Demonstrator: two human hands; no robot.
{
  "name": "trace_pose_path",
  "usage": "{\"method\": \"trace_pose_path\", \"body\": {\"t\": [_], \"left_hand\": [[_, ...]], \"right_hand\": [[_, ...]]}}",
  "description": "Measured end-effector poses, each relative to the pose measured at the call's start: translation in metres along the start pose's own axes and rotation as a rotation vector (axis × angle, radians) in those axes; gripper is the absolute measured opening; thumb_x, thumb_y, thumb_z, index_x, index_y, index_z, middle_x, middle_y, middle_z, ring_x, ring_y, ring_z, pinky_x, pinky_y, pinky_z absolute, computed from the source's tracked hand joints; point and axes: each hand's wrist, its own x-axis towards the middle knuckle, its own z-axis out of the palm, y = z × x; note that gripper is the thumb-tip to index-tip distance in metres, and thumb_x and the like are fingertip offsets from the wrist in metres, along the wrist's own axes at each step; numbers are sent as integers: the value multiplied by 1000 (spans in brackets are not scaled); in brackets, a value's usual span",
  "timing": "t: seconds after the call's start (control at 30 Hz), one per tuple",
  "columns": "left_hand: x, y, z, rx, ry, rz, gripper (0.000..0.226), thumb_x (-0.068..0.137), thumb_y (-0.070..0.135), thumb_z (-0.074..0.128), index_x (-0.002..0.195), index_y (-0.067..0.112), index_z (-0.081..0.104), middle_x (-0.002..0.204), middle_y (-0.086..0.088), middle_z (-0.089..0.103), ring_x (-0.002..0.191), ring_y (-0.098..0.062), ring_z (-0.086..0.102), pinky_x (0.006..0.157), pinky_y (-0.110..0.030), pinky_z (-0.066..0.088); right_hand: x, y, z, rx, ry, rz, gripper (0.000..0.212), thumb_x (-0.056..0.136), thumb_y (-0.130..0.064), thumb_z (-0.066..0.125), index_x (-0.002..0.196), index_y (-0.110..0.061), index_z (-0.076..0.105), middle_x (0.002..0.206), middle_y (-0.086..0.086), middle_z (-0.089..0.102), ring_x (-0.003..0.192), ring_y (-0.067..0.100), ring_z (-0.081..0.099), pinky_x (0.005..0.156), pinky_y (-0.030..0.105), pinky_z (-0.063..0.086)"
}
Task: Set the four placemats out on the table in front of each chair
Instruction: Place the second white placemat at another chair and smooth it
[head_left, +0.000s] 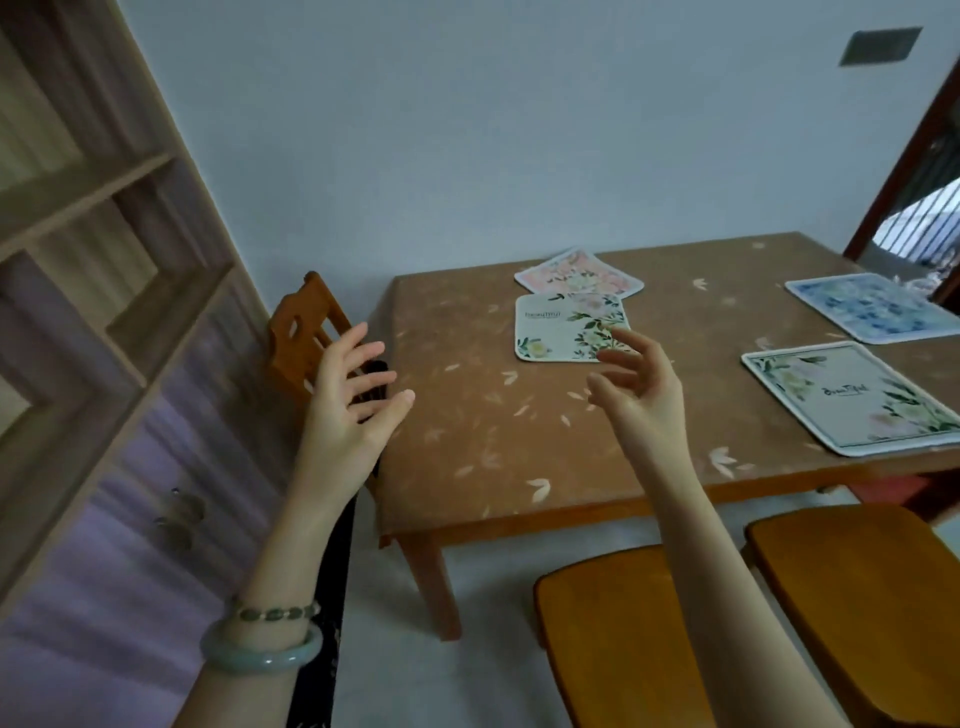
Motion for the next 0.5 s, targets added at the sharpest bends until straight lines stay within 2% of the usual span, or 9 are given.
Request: {"method": "trace_pose_path", "body": {"t": [0.13, 0.3, 0.43, 0.5], "left_hand": [[60, -36, 8, -41, -73, 2, 68, 85, 7, 68, 143, 21, 36, 134, 2, 52, 108, -4, 61, 79, -11, 49], [144, -81, 10, -85, -176, 4, 68, 86, 8, 66, 144, 22, 34, 136, 0, 49, 111, -9, 59, 80, -13, 49], [210, -105, 18, -75, -269, 42, 67, 87, 9, 66, 144, 23, 33, 134, 3, 49, 109, -5, 58, 80, -8, 47], [235, -114, 26, -65, -319, 57, 68, 86, 9, 67, 143, 25, 33, 132, 6, 49, 109, -4, 58, 81, -11, 47]], "right_hand": [[36, 16, 24, -47, 78, 14, 44, 85, -3, 64, 123, -22, 54, 110, 5, 65, 92, 17, 67, 82, 44, 58], [91, 28, 64, -109, 195, 23, 41, 85, -7, 64, 122, -24, 56, 109, 2, 66, 94, 18, 67, 83, 46, 57], [129, 31, 89, -135, 298, 34, 39, 84, -6, 64, 116, -27, 58, 104, -4, 66, 92, 17, 67, 82, 48, 57], [143, 35, 97, -155, 332, 51, 38, 84, -5, 64, 114, -27, 58, 102, -5, 65, 92, 17, 66, 81, 48, 57]]}}
